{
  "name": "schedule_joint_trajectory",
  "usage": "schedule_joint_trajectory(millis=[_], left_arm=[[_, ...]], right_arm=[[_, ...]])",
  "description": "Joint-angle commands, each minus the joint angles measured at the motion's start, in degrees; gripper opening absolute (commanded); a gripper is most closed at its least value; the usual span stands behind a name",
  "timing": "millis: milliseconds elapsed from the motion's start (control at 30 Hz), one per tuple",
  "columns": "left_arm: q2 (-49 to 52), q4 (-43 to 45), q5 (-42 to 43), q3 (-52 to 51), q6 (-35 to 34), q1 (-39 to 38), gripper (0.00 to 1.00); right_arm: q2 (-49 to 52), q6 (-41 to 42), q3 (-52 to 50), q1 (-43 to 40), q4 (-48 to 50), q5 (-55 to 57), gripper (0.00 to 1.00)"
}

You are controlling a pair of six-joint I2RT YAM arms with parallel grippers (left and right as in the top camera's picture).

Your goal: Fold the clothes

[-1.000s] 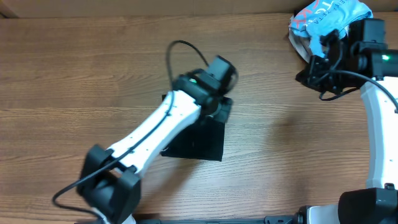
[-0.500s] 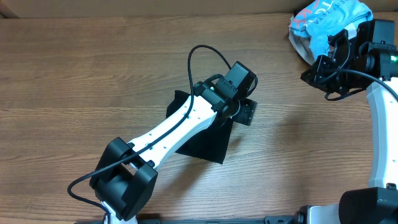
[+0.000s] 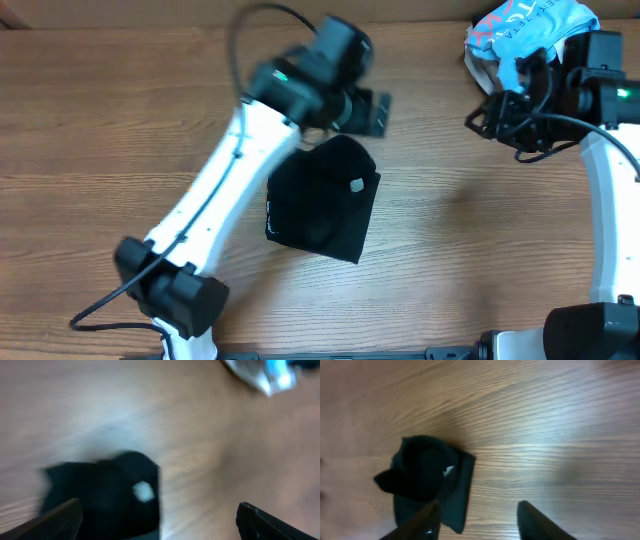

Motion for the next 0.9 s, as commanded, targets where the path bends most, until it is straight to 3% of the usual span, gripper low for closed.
schedule_joint_trajectory(millis=[0,200,333,633,700,867], left_arm=[[-0.8,-4.6,-7.9,6.8,2.6,4.0,1.0],[-0.7,-8.1,-9.8,7.6,5.4,9.6,1.0],[-0.7,-8.8,-9.8,6.6,5.3,12.4,0.99],[-0.6,-9.7,-9.8,6.5,5.4,15.6,1.0],[-0.6,-9.7,-9.8,6.5,5.3,15.6,1.0],[-0.6,-9.8,-9.7,6.5,5.3,15.5,1.0]], right_arm=[[-0.2,-7.9,0.6,5.6,0.9,-3.7,0.67],[2.6,-11.5,-0.8,18.1,5.3,1.7,0.86],[7.2,-16.1,-1.0,25.3,6.7,3.0,0.9],[17.7,-19.1,-1.0,32.5,7.3,3.1,0.79],[19.4,-19.1,-1.0,33.4,7.0,2.5,0.68],[20.2,-19.1,-1.0,34.8,6.5,0.1,0.56]])
